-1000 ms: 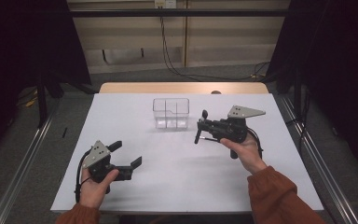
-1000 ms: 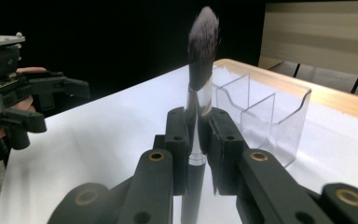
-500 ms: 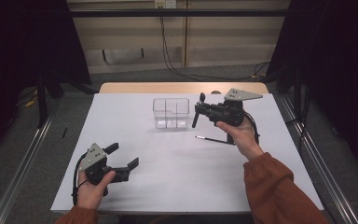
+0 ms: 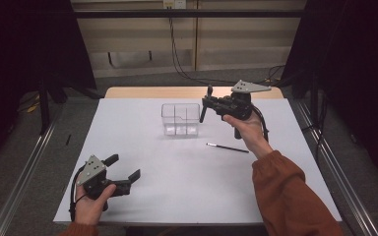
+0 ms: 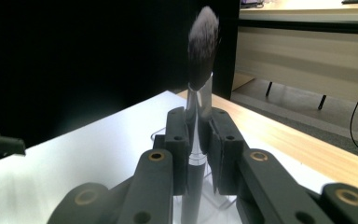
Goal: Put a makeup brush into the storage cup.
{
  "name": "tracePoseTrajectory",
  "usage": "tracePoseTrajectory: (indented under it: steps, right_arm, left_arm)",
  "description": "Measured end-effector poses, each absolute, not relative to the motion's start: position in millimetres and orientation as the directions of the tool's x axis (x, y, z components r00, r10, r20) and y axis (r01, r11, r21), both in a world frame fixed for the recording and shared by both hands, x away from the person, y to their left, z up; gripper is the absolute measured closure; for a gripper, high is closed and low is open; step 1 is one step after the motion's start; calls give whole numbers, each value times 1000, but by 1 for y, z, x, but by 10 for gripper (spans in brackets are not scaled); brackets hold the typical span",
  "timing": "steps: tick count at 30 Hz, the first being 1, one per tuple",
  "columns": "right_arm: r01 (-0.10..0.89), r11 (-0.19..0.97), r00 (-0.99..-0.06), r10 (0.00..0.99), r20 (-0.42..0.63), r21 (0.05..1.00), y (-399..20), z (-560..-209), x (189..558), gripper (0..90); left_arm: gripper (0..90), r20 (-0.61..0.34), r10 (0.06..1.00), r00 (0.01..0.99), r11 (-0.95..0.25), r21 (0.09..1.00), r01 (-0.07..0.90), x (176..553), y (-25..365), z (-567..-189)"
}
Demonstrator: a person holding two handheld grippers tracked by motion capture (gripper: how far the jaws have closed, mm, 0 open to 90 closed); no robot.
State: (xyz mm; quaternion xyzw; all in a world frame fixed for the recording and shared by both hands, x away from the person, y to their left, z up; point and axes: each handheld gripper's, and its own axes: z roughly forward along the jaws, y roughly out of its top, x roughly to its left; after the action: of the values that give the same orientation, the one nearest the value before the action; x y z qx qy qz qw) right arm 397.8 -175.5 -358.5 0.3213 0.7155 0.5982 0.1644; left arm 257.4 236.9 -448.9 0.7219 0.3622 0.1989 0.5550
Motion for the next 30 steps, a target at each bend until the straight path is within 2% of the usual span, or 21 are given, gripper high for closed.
tracePoseTrajectory:
  steps: [8,21,30]
  right_arm:
    - [253,61,-721,678,146,966,-167,-348,418,799]
    - [279,66,-680,718,148,958,-154,-361,445,799]
    - [304,96,-682,717,146,948,-147,-374,448,799]
  left_arm:
    - [33,-108,745,659,-121,949,292,258,236,-447]
    - [34,-87,745,662,-142,948,285,258,236,-447]
    - [33,-88,748,657,-137,949,283,259,239,-446]
